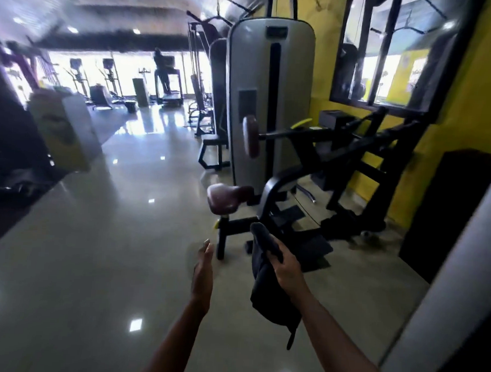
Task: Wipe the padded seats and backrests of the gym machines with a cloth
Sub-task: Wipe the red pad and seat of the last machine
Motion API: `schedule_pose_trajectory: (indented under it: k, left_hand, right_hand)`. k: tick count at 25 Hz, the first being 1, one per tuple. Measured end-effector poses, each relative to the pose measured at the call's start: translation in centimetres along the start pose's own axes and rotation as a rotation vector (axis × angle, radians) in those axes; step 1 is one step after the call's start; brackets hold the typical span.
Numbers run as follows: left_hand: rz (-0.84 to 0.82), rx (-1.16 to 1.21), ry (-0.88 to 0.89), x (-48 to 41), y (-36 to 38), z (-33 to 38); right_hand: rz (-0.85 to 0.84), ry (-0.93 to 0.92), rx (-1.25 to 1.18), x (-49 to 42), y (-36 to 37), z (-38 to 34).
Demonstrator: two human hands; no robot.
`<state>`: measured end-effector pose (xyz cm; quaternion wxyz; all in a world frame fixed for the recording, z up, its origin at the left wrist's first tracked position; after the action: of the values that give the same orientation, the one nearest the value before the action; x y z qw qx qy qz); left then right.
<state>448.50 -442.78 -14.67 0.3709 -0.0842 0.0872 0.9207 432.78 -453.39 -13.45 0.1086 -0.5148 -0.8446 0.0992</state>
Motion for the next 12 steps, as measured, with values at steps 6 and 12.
schedule_pose_trajectory:
  k: [6,12]
  left_hand:
    - [-0.017,0.030,0.062,-15.8,-5.7,0.9]
    - [-0.107,0.114,0.112,-27.9,-5.3,1.9]
  right_hand:
    - [0.053,-0.031,-0.070,-10.9,8.8,-7.7]
    - [0.113,-0.060,-0.156,-21.9,13.3,-11.6]
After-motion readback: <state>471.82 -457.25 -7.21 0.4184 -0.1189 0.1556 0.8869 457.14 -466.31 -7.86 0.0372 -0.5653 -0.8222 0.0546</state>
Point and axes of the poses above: each hand's wrist, its own x-axis away from the middle knuckle, its own y-axis out of the palm, z = x × y, the point moved 3 cm from there along -x, towards the middle knuckle, and after that the axes turned 13 degrees about y, right-handed, at the moved point
